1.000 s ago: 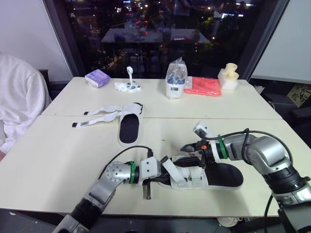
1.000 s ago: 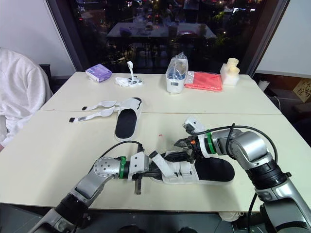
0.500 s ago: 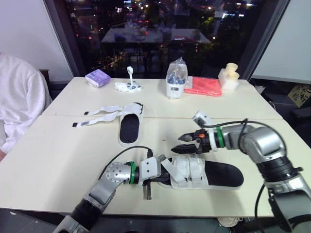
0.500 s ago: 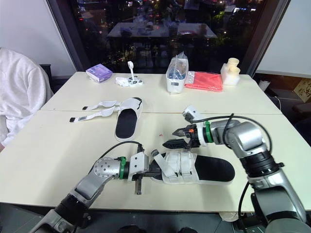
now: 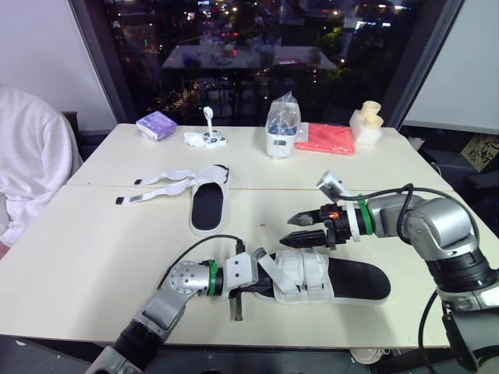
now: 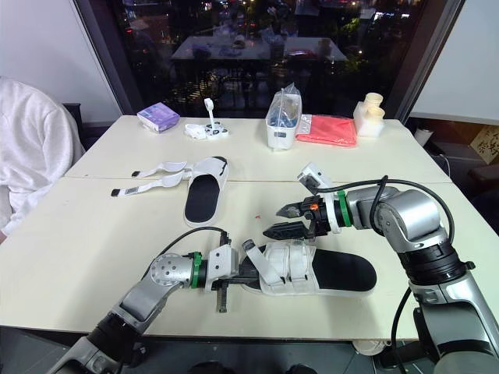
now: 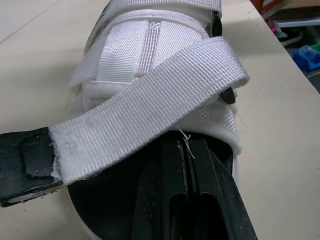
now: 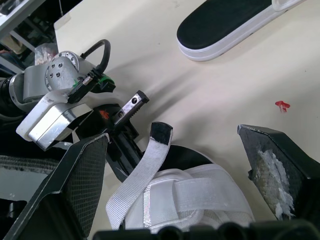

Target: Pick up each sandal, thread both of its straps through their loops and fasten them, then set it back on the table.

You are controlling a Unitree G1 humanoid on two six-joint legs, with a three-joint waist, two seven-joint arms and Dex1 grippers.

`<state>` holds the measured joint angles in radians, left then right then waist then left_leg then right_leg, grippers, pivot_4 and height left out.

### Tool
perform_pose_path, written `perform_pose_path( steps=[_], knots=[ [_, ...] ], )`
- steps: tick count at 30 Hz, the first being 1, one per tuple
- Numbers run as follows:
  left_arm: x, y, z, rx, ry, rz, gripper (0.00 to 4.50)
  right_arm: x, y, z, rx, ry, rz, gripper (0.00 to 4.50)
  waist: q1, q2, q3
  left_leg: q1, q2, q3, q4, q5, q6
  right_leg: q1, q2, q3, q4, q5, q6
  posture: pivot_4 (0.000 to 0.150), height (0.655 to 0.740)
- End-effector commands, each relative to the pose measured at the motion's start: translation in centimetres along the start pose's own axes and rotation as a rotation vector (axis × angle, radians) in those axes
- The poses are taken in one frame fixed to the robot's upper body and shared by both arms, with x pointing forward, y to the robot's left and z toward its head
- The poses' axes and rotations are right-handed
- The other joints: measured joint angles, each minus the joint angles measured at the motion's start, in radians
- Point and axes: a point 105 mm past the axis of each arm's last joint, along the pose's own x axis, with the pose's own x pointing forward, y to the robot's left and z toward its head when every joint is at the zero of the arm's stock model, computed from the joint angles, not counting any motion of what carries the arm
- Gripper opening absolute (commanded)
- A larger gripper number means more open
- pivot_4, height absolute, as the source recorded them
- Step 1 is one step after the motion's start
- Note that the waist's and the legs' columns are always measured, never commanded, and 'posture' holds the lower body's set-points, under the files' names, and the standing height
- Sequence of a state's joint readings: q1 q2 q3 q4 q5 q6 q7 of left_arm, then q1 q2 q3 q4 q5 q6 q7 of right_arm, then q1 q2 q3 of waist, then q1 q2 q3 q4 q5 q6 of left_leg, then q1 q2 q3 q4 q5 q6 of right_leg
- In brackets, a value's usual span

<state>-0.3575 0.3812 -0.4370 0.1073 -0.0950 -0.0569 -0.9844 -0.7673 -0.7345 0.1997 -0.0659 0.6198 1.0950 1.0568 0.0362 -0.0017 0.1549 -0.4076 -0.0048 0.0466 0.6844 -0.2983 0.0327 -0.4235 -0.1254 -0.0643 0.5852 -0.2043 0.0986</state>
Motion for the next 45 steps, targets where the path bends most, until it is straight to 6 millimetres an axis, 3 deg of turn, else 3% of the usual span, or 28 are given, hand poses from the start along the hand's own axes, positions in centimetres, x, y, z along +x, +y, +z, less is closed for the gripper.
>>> perform_pose_path(
  steps=[1,6,15,18,25,39,45],
  knots=[
    [0.4,-2.1,-4.0,-0.087,0.148,-0.051,0.0,3.3,0.4,-1.3,-0.036,0.1,0.088,4.48,-0.003,0.003,-0.003,0.0,0.0,0.0,0.0,0.0,0.0,0.0,0.0,0.0,0.0,0.0,0.0,0.15,0.74],
    [0.4,-2.2,-3.9,-0.093,0.144,-0.043,0.0,4.3,0.1,-2.1,-0.052,0.153,0.115,4.48,0.003,0.003,-0.003,-0.001,-0.002,0.0,0.0,0.0,0.0,-0.001,0.001,-0.001,0.0,0.0,0.0,0.15,0.74],
    [0.6,-2.2,-3.7,-0.097,0.138,-0.034,0.0,5.1,-0.3,-1.6,-0.023,0.157,0.153,4.48,0.003,0.003,-0.003,-0.001,-0.002,0.0,0.0,0.0,0.0,-0.001,0.001,-0.001,0.0,0.0,0.0,0.15,0.74],
    [0.6,-2.2,-3.7,-0.098,0.137,-0.032,0.0,5.1,-0.3,-1.5,-0.02,0.155,0.163,3.68,0.003,0.003,-0.003,-0.001,-0.002,0.0,0.0,0.0,0.0,-0.001,0.001,-0.001,0.0,0.0,0.0,0.15,0.74],
    [0.6,-2.0,-3.6,-0.097,0.136,-0.03,0.0,4.7,-0.5,-0.7,-0.023,0.13,0.159,0.14,0.003,0.003,-0.003,-0.001,-0.002,0.0,0.0,0.0,0.0,-0.001,0.001,-0.001,0.0,0.0,0.0,0.15,0.74],
    [0.7,-2.2,-3.5,-0.098,0.138,-0.06,0.0,0.7,0.1,3.2,-0.042,-0.055,0.047,0.06,0.002,0.004,-0.003,-0.001,-0.002,0.0,0.0,0.0,0.0,-0.001,-0.003,-0.001,0.0,0.0,0.0,0.15,0.74],
    [0.9,-2.8,-3.4,-0.09,0.134,-0.11,0.0,0.1,-1.0,2.9,-0.015,-0.097,-0.04,0.06,-0.001,0.004,-0.003,-0.001,-0.002,0.001,0.0,0.0,0.0,-0.002,-0.003,-0.001,0.001,0.0,0.0,0.15,0.74]
  ],
)
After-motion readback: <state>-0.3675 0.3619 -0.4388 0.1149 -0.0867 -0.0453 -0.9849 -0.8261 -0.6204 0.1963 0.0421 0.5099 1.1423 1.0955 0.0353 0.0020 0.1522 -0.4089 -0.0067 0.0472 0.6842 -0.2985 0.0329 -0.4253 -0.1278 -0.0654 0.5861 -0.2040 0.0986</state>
